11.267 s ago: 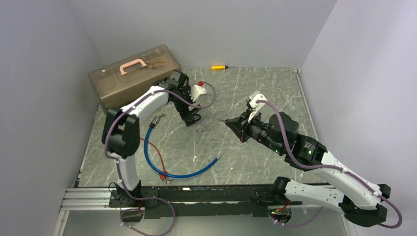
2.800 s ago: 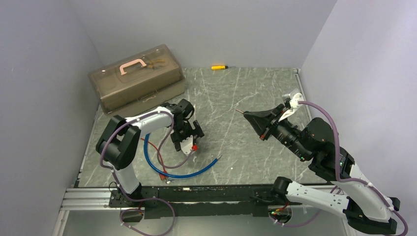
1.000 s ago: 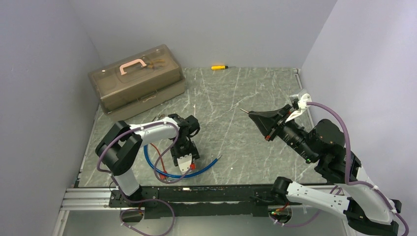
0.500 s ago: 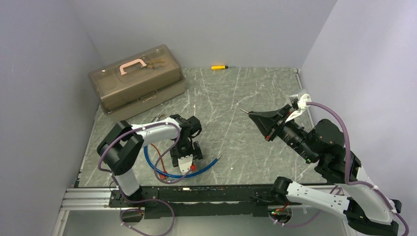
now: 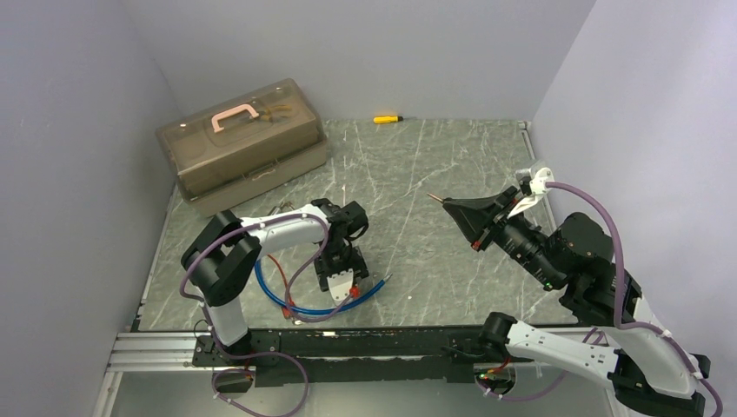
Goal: Unlock with the key
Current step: Pick up the lock from the center of the board, then unlock the lock.
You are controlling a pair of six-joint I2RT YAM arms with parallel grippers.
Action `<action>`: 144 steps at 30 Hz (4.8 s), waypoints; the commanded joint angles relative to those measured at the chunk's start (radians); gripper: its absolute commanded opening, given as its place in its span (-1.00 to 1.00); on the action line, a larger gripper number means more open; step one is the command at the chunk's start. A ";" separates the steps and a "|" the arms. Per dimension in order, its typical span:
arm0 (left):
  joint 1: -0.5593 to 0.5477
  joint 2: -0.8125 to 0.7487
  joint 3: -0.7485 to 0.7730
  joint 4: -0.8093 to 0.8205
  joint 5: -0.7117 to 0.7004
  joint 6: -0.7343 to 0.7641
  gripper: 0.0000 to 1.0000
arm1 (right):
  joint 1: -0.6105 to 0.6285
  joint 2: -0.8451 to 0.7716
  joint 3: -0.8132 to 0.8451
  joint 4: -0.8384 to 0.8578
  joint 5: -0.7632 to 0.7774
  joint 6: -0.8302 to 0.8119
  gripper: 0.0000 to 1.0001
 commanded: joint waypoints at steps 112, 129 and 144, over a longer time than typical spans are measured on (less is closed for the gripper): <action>-0.052 -1.292 -0.079 0.305 0.033 -1.069 -1.00 | 0.346 0.535 0.429 -0.208 -0.324 -1.223 -1.00; -0.002 -1.247 -0.157 0.196 0.199 -1.131 -1.00 | 0.663 0.527 0.290 -0.290 0.026 -1.409 -1.00; 0.021 -1.185 -0.219 0.307 0.363 -1.196 -1.00 | 0.697 0.493 0.199 -0.251 -0.093 -1.459 -1.00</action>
